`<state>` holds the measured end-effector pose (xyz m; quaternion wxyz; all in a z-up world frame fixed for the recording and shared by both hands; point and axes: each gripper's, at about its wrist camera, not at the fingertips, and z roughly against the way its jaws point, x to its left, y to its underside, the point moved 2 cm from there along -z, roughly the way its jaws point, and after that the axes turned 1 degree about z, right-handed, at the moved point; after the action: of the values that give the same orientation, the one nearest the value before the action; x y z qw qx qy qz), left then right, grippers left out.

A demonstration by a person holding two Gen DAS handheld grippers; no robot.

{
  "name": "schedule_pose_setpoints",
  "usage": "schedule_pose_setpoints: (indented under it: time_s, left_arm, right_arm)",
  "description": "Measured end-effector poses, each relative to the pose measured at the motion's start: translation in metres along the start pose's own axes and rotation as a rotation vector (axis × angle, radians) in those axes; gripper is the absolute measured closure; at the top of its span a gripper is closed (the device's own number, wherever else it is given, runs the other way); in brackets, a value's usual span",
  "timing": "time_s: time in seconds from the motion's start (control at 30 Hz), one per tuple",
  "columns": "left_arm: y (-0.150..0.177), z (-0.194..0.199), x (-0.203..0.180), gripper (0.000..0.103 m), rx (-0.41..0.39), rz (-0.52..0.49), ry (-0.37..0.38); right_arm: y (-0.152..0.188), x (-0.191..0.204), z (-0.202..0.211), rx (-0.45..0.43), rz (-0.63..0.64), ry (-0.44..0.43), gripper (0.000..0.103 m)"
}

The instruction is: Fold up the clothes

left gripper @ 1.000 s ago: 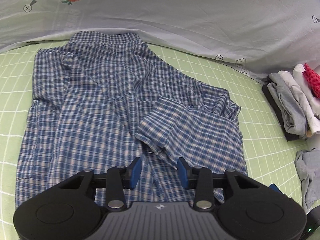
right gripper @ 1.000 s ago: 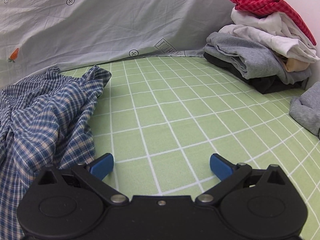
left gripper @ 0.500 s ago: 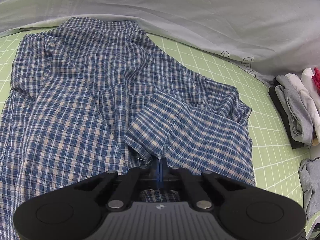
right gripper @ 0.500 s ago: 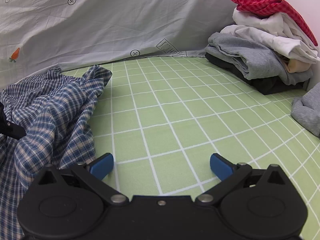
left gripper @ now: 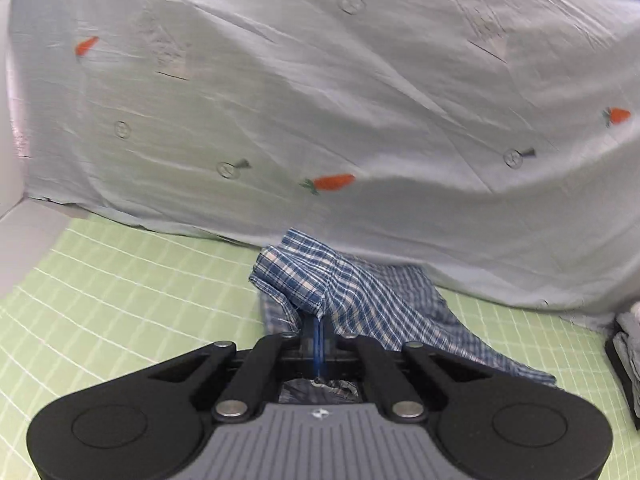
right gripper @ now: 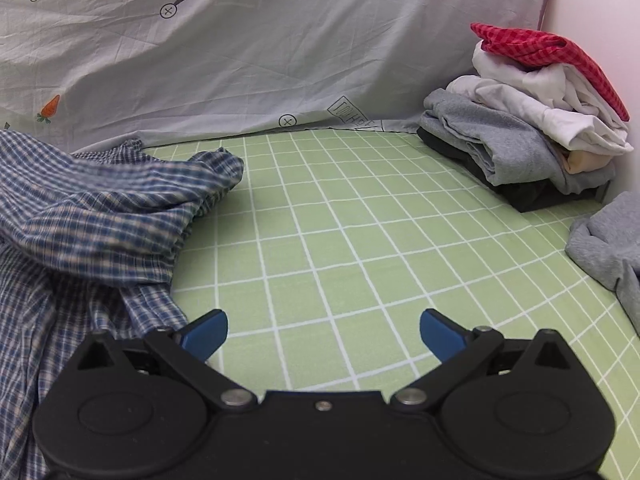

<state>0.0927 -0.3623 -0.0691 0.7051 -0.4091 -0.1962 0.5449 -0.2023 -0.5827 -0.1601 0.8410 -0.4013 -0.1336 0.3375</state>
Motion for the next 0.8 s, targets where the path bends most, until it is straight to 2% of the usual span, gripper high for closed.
schedule_pose_setpoints:
  time_s: [0.1,0.2,0.23,0.3,0.37,0.47,0.67,0.8]
  left_arm:
    - [-0.008,-0.008,0.054,0.102,0.014,0.069,-0.132]
    - [0.004,-0.015,0.100,0.095,0.075,0.162,-0.245]
    - [0.011,-0.013,0.112,0.089,0.101,0.184,-0.260]
    - [0.025,-0.006,0.132,0.056,0.152,0.218,-0.277]
    - [0.044,0.006,0.141,0.046,0.201,0.206,-0.251]
    - [0.074,0.022,0.130,0.030,0.282,0.123,-0.173]
    - [0.159,0.060,0.056,0.027,0.461,-0.067,0.003]
    - [0.203,0.082,0.016,0.027,0.523,-0.212,0.036]
  right_arm:
    - [0.006,0.012,0.012,0.012,0.011,-0.011,0.000]
    - [0.014,0.020,0.023,0.023,0.041,-0.010,0.000]
    - [0.017,0.021,0.026,0.026,0.045,-0.013,0.000]
    - [0.021,0.023,0.033,0.032,0.049,-0.015,0.000]
    - [0.024,0.023,0.038,0.036,0.052,-0.012,0.000]
    - [0.029,0.021,0.045,0.046,0.054,-0.006,0.000]
    - [0.043,0.008,0.056,0.094,0.063,0.009,0.000]
    - [0.056,-0.010,0.063,0.139,0.041,-0.007,0.000]
